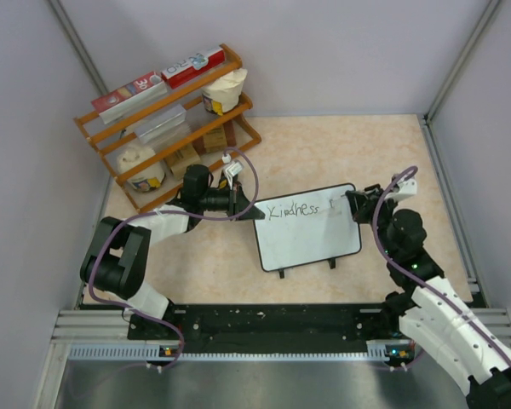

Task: Write a sentence on the whiteboard
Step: Write on the whiteboard with the whiteboard.

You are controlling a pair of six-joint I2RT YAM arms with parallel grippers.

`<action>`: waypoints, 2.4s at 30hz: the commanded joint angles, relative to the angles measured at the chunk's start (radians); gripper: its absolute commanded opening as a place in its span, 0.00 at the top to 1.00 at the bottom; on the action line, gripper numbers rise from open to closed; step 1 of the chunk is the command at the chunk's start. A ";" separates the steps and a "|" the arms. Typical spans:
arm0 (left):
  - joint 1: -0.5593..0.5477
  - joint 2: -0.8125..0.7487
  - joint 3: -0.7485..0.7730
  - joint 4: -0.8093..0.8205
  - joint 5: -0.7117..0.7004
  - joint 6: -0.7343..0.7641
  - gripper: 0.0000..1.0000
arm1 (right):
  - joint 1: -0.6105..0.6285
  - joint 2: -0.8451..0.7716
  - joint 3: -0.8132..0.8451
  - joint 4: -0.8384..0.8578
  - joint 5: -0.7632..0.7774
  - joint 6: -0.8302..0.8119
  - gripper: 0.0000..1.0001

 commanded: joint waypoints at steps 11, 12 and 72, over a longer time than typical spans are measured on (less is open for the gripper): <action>-0.007 0.031 -0.015 -0.052 -0.078 0.135 1.00 | -0.011 0.105 0.069 0.118 0.019 0.019 1.00; -0.007 0.031 -0.015 -0.053 -0.078 0.137 1.00 | -0.012 0.108 0.061 0.121 0.023 0.019 1.00; -0.007 0.023 -0.018 -0.059 -0.084 0.140 1.00 | -0.011 0.023 -0.072 0.038 0.055 0.005 1.00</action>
